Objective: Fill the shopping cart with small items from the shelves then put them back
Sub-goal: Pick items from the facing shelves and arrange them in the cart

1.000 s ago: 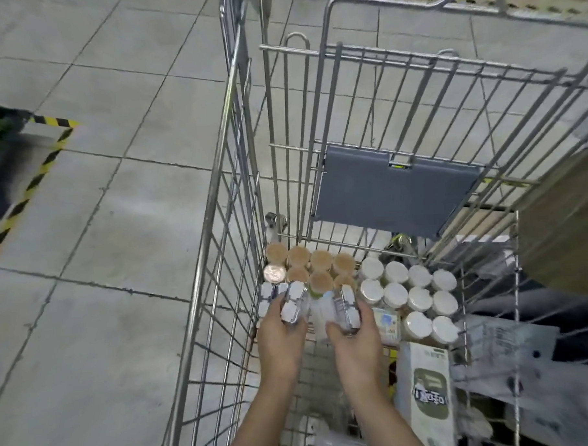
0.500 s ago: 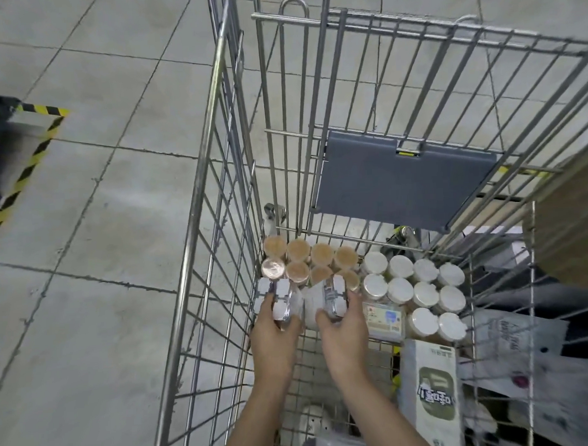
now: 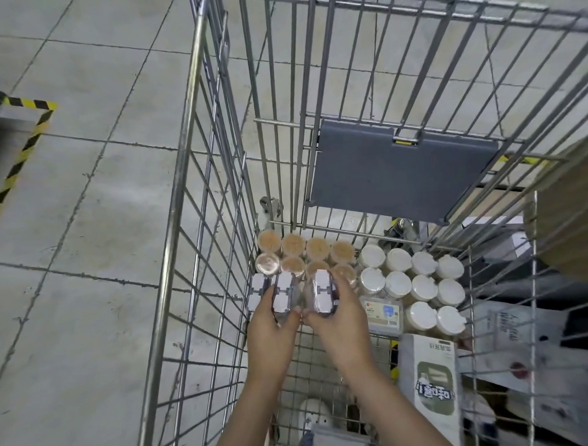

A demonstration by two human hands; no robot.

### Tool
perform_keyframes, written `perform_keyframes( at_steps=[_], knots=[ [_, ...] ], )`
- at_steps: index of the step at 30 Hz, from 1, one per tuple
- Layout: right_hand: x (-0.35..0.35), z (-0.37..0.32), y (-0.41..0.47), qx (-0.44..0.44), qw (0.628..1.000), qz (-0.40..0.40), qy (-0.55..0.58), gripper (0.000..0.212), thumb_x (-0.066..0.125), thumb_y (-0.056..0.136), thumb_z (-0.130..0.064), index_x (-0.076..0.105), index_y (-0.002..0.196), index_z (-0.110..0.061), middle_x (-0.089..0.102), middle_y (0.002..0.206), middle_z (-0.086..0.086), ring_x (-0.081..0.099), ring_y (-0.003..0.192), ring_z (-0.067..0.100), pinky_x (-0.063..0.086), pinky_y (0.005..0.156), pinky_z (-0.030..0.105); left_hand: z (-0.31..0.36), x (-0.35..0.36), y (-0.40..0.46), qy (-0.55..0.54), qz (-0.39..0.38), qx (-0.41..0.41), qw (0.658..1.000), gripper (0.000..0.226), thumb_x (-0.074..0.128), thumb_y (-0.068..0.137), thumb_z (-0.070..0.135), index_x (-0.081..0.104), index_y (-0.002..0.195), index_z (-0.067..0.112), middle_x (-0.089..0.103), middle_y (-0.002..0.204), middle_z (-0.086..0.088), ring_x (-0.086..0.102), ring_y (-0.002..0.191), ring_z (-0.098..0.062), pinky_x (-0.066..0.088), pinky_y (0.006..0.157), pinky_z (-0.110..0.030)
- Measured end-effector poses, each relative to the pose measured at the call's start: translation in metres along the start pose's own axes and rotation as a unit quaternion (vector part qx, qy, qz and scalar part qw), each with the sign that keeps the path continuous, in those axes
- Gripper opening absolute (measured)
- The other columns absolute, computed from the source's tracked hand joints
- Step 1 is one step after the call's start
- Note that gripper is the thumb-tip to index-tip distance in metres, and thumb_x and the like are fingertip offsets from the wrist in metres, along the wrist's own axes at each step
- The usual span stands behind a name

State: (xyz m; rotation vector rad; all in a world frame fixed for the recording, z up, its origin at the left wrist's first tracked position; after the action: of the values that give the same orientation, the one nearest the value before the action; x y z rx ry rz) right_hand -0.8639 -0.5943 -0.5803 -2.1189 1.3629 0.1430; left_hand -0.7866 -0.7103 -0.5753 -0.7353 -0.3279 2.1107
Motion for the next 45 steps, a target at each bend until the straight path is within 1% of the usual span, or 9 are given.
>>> perform_keyframes(
  at_steps=[3,9,13,18,24,28,34,40,45],
  knots=[
    [-0.007,-0.002,0.001,0.013,0.999,0.007,0.031,0.075,0.077,0.076,-0.016,0.039,0.138,-0.032,0.051,0.127,-0.015,0.046,0.118,0.003,0.037,0.093,0.018,-0.005,-0.005,-0.001,-0.015,0.02,-0.008,1.0,0.048,0.06,0.088,0.016,0.049,0.134,0.025,0.062,0.118,0.014,0.056,0.1,0.008,0.046,0.083,-0.015],
    [-0.01,0.004,0.011,0.012,0.998,-0.037,0.041,0.066,0.074,0.075,-0.005,0.041,0.124,-0.034,0.056,0.103,-0.022,0.056,0.094,-0.007,0.039,0.072,0.001,-0.006,-0.004,0.003,-0.008,0.022,-0.012,1.0,0.054,0.061,0.086,0.016,0.048,0.138,0.019,0.063,0.123,0.002,0.059,0.109,-0.008,0.048,0.097,-0.033],
    [-0.006,0.006,0.018,-0.011,0.996,-0.087,0.01,0.071,0.079,0.072,-0.012,0.042,0.13,-0.031,0.055,0.116,-0.021,0.054,0.11,0.0,0.041,0.09,0.013,-0.003,0.0,-0.001,0.013,0.015,0.009,1.0,0.054,0.066,0.087,0.02,0.044,0.135,0.031,0.061,0.104,0.02,0.051,0.084,0.023,0.039,0.075,0.001],
    [0.013,0.014,0.02,-0.031,0.988,-0.132,-0.076,0.072,0.078,0.071,-0.019,0.041,0.128,-0.045,0.063,0.105,-0.014,0.063,0.092,0.002,0.053,0.083,0.029,0.004,0.006,-0.002,0.046,0.009,0.044,0.998,0.048,0.066,0.086,0.011,0.049,0.124,0.034,0.054,0.108,0.03,0.048,0.088,0.026,0.033,0.072,0.005],
    [0.011,0.013,0.023,-0.117,0.958,-0.074,-0.253,0.078,0.076,0.073,-0.043,0.038,0.14,-0.031,0.051,0.122,-0.005,0.047,0.115,0.015,0.043,0.093,0.034,-0.003,0.008,0.009,0.06,-0.005,0.044,0.997,0.045,0.065,0.085,0.008,0.048,0.113,0.039,0.053,0.098,0.029,0.053,0.091,0.01,0.033,0.072,0.003],
    [0.014,0.02,0.027,-0.116,0.945,-0.07,-0.296,0.083,0.072,0.075,-0.05,0.032,0.145,-0.031,0.036,0.136,-0.001,0.031,0.13,0.02,0.032,0.105,0.039,-0.014,0.01,0.019,0.127,-0.001,0.06,0.99,0.043,0.07,0.08,0.02,0.058,0.121,0.028,0.054,0.103,0.005,0.051,0.101,-0.012,0.038,0.08,-0.012],
    [0.018,0.029,0.031,-0.135,0.919,-0.047,-0.367,0.085,0.071,0.075,-0.053,0.035,0.144,-0.02,0.035,0.142,0.003,0.028,0.136,0.022,0.02,0.111,0.038,-0.024,0.013,0.019,0.329,0.058,0.139,0.932,0.063,0.081,0.07,0.034,0.059,0.127,0.02,0.052,0.111,-0.003,0.05,0.107,-0.024,0.043,0.087,-0.04],
    [0.022,0.037,0.032,-0.161,0.88,-0.002,-0.447,0.093,0.081,0.055,-0.059,0.053,0.13,-0.011,0.056,0.124,0.007,0.051,0.117,0.026,0.041,0.1,0.043,-0.025,0.022,0.019,0.431,0.092,0.179,0.88,0.069,0.085,0.06,0.033,0.06,0.124,0.021,0.057,0.114,-0.008,0.047,0.106,-0.024,0.045,0.084,-0.046],
    [0.019,0.042,0.027,-0.182,0.884,-0.001,-0.431,0.091,0.081,0.065,-0.047,0.043,0.139,-0.012,0.049,0.133,0.007,0.039,0.123,0.024,0.035,0.106,0.046,-0.031,0.024,0.02,0.468,0.074,0.22,0.853,0.075,0.086,0.06,0.034,0.058,0.128,0.018,0.055,0.118,-0.01,0.044,0.108,-0.024,0.037,0.093,-0.045]
  ],
)
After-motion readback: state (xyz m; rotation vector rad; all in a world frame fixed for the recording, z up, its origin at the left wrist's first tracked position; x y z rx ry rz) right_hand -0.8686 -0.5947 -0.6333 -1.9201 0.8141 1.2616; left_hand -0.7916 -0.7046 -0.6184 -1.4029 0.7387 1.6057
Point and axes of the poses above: each hand's wrist, its own y-axis towards the middle knuckle, its own x-axis out of the palm, z = x × y, the point moved 7 cm from there along y, towards the middle knuckle
